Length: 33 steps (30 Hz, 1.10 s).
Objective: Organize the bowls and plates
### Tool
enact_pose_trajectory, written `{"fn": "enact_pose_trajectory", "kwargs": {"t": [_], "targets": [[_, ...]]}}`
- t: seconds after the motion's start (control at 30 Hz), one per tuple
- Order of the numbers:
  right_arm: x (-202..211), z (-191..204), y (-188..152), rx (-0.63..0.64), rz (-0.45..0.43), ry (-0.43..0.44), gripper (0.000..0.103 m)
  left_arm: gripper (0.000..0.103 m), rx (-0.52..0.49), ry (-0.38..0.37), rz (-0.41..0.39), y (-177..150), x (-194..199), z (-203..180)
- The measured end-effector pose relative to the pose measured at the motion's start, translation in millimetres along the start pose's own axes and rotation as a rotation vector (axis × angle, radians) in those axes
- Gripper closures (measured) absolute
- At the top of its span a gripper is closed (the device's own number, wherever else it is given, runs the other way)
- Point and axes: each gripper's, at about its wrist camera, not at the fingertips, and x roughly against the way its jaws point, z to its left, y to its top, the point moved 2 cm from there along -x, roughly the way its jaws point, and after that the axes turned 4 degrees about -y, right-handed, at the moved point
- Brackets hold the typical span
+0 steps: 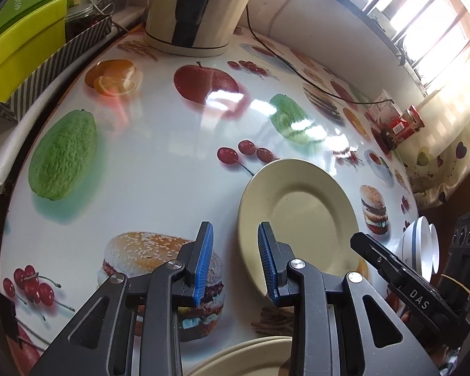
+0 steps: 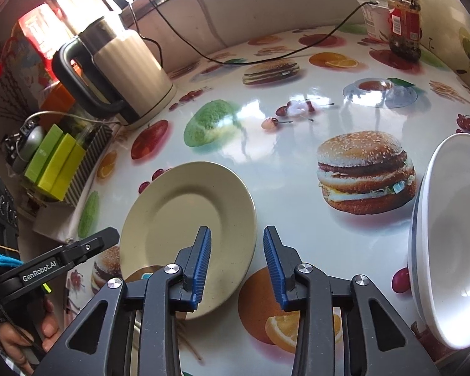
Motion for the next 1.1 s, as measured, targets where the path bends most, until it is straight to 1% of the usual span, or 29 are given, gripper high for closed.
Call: {"fn": "enact_pose_trajectory", "kwargs": {"t": [0.07, 0.13, 0.23, 0.33, 0.37, 0.53, 0.6, 0.7, 1.1], "targets": [[-3.3, -0.7, -0.6, -0.006, 0.013, 0.004, 0.069, 0.072, 0.005, -0.011, 0.006, -0.4, -2.8, -0.5], [-7.1, -2.6, -1.5, -0.017, 0.027, 0.011, 0.074, 0.072, 0.005, -0.015, 0.009, -1.0, -4.7, -1.0], [-7.9, -3.0, -2.2, -0.026, 0.028, 0.026, 0.075, 0.073, 0.007, -0.017, 0.015, -2.2, -7.2, -0.9], [-9.2, -2.5, -2.1, -0.024, 0.033, 0.026, 0.077, 0.077, 0.015, -0.021, 0.014, -1.9, -8.6, -0.2], [-9.5, -2.4, -2.1, -0.025, 0.035, 0.032, 0.077, 0.080, 0.017, -0.019, 0.015, -1.8, -9.1, 0.0], [-11.6, -3.0, -2.4, -0.029, 0.038, 0.034, 0.081, 0.085, 0.010, -0.013, 0.016, -2.2, -10.8, -1.4], [-11.7, -3.4, -2.2, -0.028, 0.038, 0.032, 0.083, 0.090, 0.005, -0.013, 0.016, -1.8, -11.2, -3.3], [-10.7, -4.1, -1.9, -0.030, 0.038, 0.036, 0.084, 0.090, -0.003, -0.001, 0.011, -1.4, -11.7, -5.9], [-8.7, -4.8, -2.5, -0.038, 0.035, 0.038, 0.084, 0.090, -0.011, 0.006, 0.005, -2.6, -10.9, -8.2]]}}
